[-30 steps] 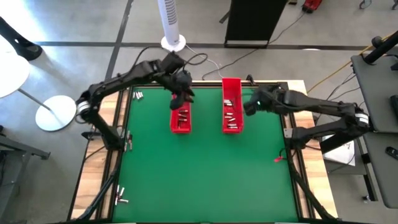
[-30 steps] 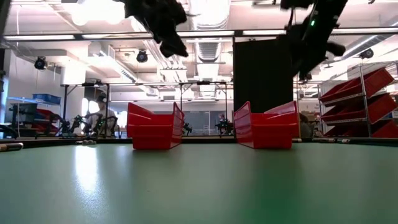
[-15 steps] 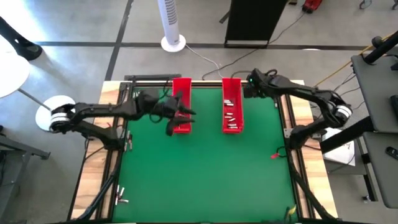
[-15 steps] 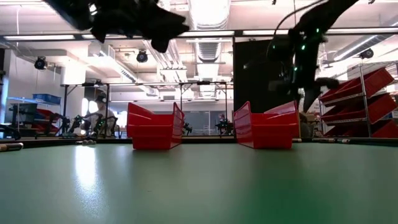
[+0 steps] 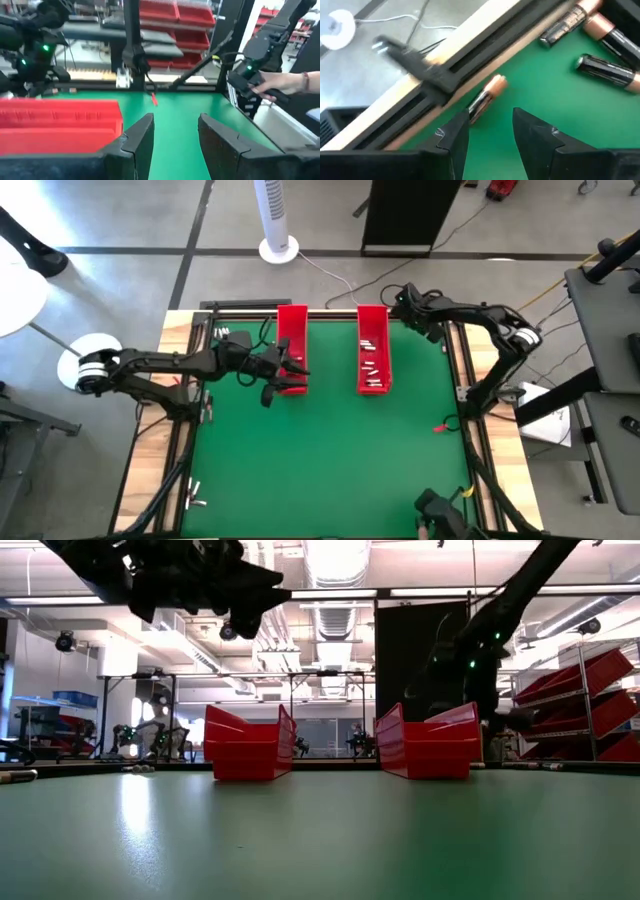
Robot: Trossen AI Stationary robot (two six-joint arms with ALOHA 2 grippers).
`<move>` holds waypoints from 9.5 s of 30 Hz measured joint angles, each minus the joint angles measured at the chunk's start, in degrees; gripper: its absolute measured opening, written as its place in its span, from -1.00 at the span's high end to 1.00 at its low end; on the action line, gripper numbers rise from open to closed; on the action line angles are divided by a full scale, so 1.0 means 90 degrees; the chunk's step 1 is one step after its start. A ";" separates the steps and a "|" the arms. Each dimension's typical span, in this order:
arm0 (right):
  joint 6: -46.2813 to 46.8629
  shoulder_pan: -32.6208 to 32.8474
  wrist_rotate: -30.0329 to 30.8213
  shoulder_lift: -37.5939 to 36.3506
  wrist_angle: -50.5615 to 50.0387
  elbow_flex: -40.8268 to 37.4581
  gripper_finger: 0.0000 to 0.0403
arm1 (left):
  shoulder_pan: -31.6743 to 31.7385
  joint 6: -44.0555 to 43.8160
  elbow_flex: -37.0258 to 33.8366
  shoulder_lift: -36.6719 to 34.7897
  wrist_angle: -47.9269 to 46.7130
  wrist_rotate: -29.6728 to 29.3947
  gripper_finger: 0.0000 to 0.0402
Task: Sort batteries
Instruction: Put the brown battery into the left red bin
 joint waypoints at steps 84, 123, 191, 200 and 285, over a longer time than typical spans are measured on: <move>-0.6881 0.0921 -0.2162 -0.2059 -0.1328 -0.0882 0.20 | -0.0474 0.0716 0.0020 -0.0411 0.0162 0.1047 0.33; -0.8673 0.1041 -0.3484 -0.2056 0.5498 -0.4671 0.52 | -0.0517 0.0372 0.0079 -0.0378 0.0116 -0.0342 0.33; -0.7794 0.1212 -0.2349 -0.4157 0.3213 -0.4064 0.79 | -0.0826 0.0120 0.0069 0.0025 -0.0515 -0.2059 0.33; -0.7575 0.2874 -0.2295 -0.5321 0.1921 -0.3153 0.79 | -0.0826 0.0470 0.0064 0.0760 -0.0017 -0.2010 0.33; -0.6499 0.9826 0.1357 0.0129 0.4856 -0.1252 0.03 | -0.5098 -0.1517 0.3588 0.5438 -0.1988 -0.4919 0.28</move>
